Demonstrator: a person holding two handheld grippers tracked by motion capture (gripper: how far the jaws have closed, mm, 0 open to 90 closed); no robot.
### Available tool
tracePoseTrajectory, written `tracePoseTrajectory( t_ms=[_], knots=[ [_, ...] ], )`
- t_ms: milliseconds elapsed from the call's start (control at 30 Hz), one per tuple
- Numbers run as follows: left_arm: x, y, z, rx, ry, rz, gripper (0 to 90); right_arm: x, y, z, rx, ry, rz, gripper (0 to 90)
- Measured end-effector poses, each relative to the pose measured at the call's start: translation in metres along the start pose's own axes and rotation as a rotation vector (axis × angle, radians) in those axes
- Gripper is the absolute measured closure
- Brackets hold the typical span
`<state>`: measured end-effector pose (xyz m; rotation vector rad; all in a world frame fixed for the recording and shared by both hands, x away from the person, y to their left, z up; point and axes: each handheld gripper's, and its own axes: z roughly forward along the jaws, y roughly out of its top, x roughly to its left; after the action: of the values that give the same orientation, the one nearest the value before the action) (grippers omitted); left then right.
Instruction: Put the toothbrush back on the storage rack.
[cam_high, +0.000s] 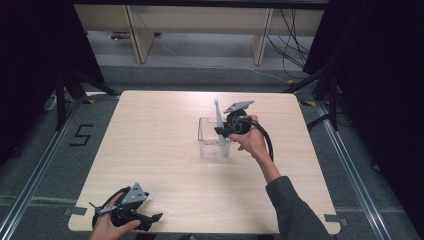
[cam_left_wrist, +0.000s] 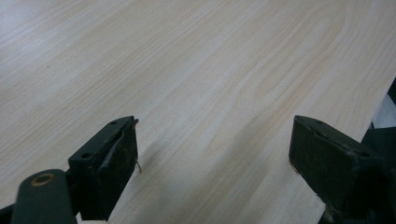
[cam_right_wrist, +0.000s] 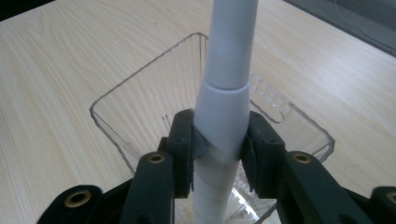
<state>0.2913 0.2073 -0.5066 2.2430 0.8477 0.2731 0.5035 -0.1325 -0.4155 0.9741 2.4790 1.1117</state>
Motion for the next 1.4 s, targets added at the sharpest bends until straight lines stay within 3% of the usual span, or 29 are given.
tracePoseTrajectory(
  t_ms=[33, 100, 333, 433, 533, 567, 600, 833, 900, 1000, 1100, 1200, 1233, 1333, 1367, 1400],
  knots=[
    [0.0, 0.0, 0.0, 0.001, 0.001, 0.0, 15.2, 0.0, 0.001, 0.002, 0.022, 0.006, -0.019, 67.2],
    [0.0, 0.0, 0.0, 0.001, 0.001, 0.0, 15.2, 0.001, 0.001, 0.005, 0.014, -0.002, -0.032, 67.2],
    [0.0, 0.0, 0.0, -0.001, 0.0, 0.001, 15.2, 0.004, 0.009, 0.011, 0.05, -0.004, -0.032, 67.1],
    [0.0, 0.0, 0.0, 0.0, 0.0, 0.002, 15.2, 0.004, 0.012, 0.014, 0.069, -0.007, -0.053, 67.0],
    [0.0, 0.0, 0.0, -0.001, 0.0, 0.002, 15.2, 0.004, 0.015, 0.017, 0.07, -0.011, -0.052, 67.0],
    [0.0, 0.0, -0.001, -0.002, 0.0, 0.003, 15.2, 0.006, 0.016, 0.018, 0.087, -0.003, -0.022, 67.0],
    [0.0, 0.0, -0.001, -0.002, 0.0, 0.003, 15.2, 0.004, 0.016, 0.019, 0.081, -0.006, -0.045, 67.0],
    [0.0, 0.0, 0.0, -0.001, -0.001, 0.002, 15.2, 0.003, 0.019, 0.023, 0.092, -0.007, -0.026, 66.9],
    [0.0, 0.0, -0.001, -0.001, 0.001, 0.003, 15.2, 0.002, 0.02, 0.025, 0.093, -0.005, -0.041, 66.9],
    [0.0, 0.0, -0.001, 0.001, 0.001, 0.006, 15.2, 0.007, 0.023, 0.025, 0.14, -0.008, -0.005, 66.9],
    [0.0, 0.0, -0.001, -0.003, 0.0, 0.003, 15.2, 0.006, 0.026, 0.028, 0.138, 0.003, -0.045, 66.9],
    [0.0, 0.0, -0.001, -0.004, -0.001, 0.004, 15.2, 0.005, 0.025, 0.03, 0.139, 0.001, -0.052, 66.8],
    [0.0, 0.0, -0.001, -0.003, -0.001, 0.005, 15.2, 0.007, 0.026, 0.03, 0.162, -0.004, -0.015, 66.8],
    [0.0, 0.0, -0.001, -0.003, 0.001, 0.005, 15.2, 0.007, 0.025, 0.031, 0.156, 0.001, -0.022, 66.7],
    [0.0, 0.0, -0.001, -0.003, 0.002, 0.005, 15.2, 0.008, 0.026, 0.031, 0.159, 0.016, -0.002, 66.7],
    [0.0, 0.0, -0.001, -0.005, 0.001, 0.004, 15.2, 0.006, 0.026, 0.032, 0.153, 0.01, -0.019, 66.7]
  ],
)
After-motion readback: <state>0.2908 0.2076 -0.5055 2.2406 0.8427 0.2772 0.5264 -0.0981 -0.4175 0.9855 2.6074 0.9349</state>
